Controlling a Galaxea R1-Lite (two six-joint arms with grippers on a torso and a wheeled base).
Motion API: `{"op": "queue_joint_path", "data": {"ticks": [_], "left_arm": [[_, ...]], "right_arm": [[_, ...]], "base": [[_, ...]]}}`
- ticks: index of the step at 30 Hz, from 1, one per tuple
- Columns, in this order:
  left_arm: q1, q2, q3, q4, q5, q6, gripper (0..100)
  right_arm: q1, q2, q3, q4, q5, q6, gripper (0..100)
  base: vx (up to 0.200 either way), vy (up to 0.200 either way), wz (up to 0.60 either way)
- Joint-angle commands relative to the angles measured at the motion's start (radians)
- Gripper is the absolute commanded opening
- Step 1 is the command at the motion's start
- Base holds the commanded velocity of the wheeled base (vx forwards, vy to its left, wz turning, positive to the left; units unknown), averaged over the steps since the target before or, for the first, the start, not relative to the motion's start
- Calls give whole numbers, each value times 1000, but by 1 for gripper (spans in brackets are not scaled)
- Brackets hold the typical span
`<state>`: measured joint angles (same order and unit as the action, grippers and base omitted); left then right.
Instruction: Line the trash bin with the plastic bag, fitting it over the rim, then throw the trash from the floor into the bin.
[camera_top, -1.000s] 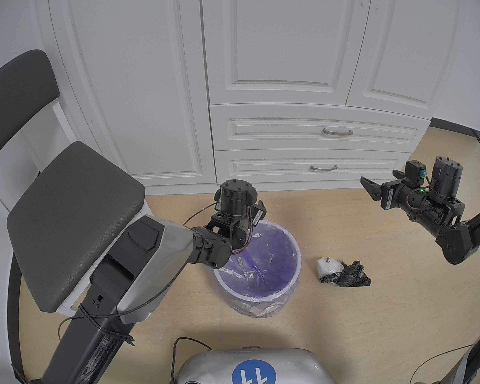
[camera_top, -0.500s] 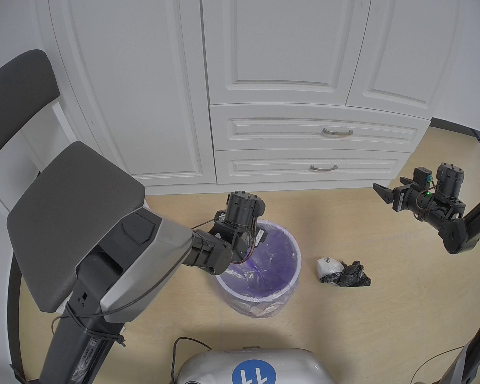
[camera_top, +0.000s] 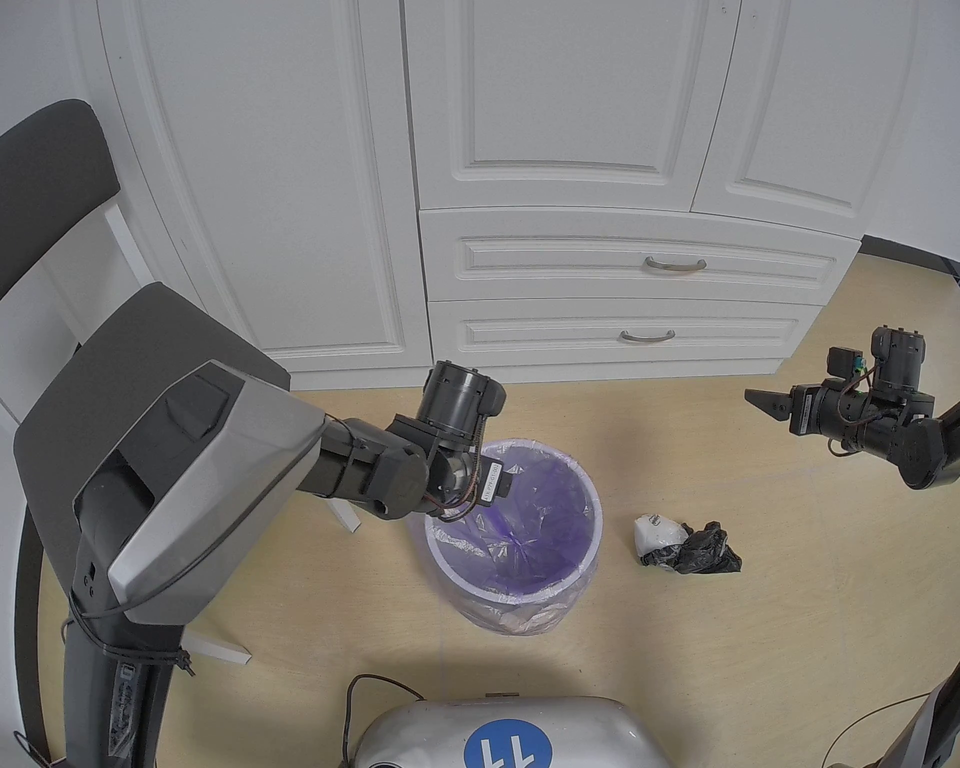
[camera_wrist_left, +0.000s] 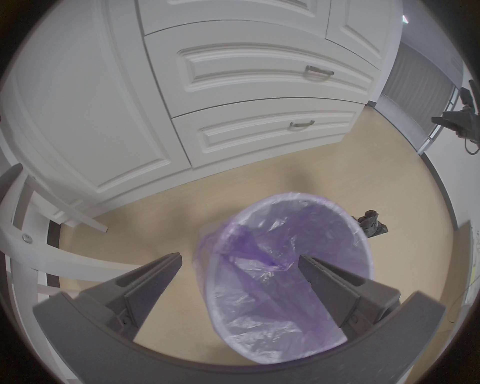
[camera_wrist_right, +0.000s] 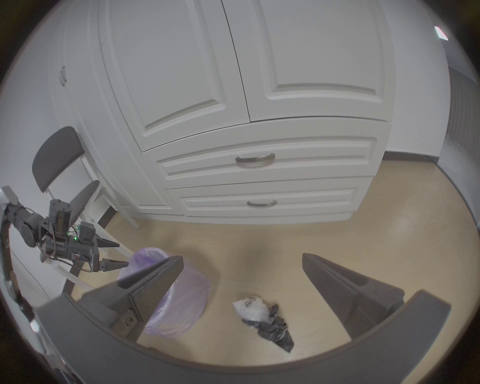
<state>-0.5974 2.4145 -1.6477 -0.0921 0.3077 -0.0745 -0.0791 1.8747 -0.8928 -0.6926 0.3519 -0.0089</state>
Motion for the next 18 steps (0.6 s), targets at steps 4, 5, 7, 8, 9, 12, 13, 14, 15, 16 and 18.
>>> {"op": "queue_joint_path", "data": {"ticks": [4,5,7,8,9,12,13,14,15,16,18], "left_arm": [[67,38,34,0,-44,10,100],[85,61,28,-5,-55,38,100],[102,100,3,-23,-65,62,100],[105,112,-11,-31,-67,64,100],[111,137,-43,-44,-73,62,100],[123,199,-133,-51,-78,62,100],[123,212,-152,-51,-79,62,100],[127,238,-193,-51,-79,59,100],[130,261,-228,-47,-81,58,100],[131,279,-259,-43,-82,58,100],[133,296,-285,-38,-88,56,100]], "right_arm": [[36,-60,-55,47,-27,64,100],[47,-74,-55,50,-57,72,100],[78,-92,-46,50,-96,75,100],[87,-98,-43,48,-108,76,100],[99,-103,-40,48,-125,75,100],[122,-106,-34,47,-148,76,100],[124,-104,-34,45,-149,76,100],[124,-103,-32,45,-151,76,100],[124,-100,-32,44,-151,76,100],[124,-97,-32,41,-151,76,100],[124,-94,-34,41,-151,76,100]], "base": [[0,0,0],[0,0,0],[0,0,0],[0,0,0],[0,0,0],[0,0,0],[0,0,0],[0,0,0],[0,0,0],[0,0,0],[0,0,0]]}}
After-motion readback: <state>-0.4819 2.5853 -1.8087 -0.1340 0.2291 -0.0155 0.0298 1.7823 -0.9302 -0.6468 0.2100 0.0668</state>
